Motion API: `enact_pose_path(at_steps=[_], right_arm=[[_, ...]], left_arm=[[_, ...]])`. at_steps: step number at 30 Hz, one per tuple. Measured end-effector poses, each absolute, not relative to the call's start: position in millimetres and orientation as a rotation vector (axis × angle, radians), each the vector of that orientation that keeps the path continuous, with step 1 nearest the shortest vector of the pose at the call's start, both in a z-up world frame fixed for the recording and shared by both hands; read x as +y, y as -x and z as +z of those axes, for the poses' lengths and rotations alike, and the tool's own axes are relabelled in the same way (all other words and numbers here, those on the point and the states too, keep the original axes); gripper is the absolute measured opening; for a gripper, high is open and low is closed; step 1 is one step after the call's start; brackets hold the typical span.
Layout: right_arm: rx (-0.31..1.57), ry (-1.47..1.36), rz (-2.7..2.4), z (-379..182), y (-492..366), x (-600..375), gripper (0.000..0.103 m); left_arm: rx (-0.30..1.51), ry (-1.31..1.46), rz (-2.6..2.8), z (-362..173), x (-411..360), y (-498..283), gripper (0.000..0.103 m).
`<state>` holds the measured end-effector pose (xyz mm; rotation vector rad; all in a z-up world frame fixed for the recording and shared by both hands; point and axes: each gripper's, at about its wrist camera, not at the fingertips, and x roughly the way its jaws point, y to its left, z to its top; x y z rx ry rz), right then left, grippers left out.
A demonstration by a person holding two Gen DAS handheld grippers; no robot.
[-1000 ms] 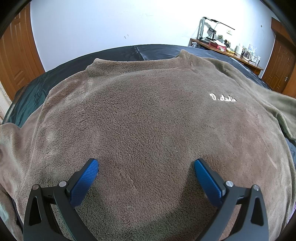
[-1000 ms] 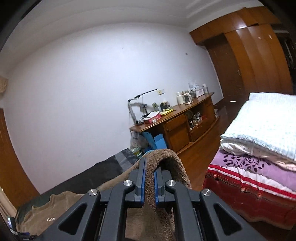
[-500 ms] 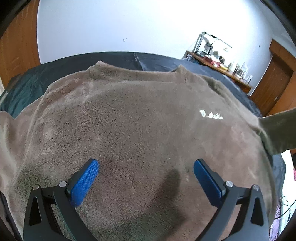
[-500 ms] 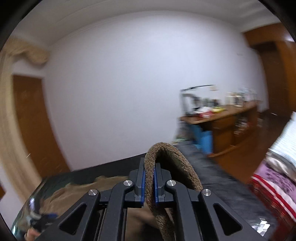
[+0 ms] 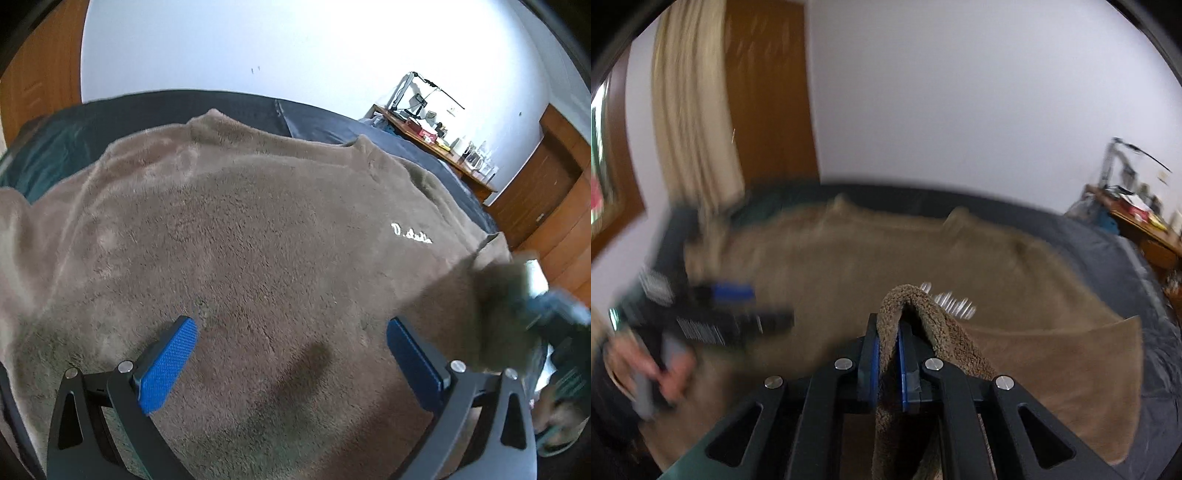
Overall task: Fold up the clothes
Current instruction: 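Lift the sleeve with the right gripper and lay it across the back, then open the right gripper and release the sleeve on the back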
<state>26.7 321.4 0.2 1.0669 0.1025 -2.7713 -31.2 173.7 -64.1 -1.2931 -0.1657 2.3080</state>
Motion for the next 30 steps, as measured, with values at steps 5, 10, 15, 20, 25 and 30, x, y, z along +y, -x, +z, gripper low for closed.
enact_pose_path(at_steps=[5, 10, 15, 20, 25, 30], right_arm=[[0.127, -1.218, -2.616, -48.8, -38.3, 311.8, 0.022], [0.139, -1.16, -2.546, -54.1, -72.4, 294.7, 0.079], [0.119, -1.066, -2.45, -43.2, -104.8, 284.4, 0.079], [-0.052, -1.019, -2.596, -36.9, -122.1, 326.4, 0.079], [-0.31, -1.017, -2.644, -48.5, -116.5, 366.0, 0.079], [-0.311, -1.086, -2.436, -68.9, -109.3, 348.4, 0.081]], left_arm=[[-0.197, 1.311, 2.249, -65.8, 176.2, 29.4, 0.103], [-0.186, 1.315, 2.221, -67.4, 181.2, 25.1, 0.103], [-0.211, 1.315, 2.155, -67.5, 182.3, 24.8, 0.103], [-0.256, 1.306, 2.057, -66.5, 184.7, 21.3, 0.103], [-0.309, 1.301, 1.948, -68.1, 187.6, 20.1, 0.103], [-0.39, 1.29, 1.852, -68.6, 187.9, 23.9, 0.103]])
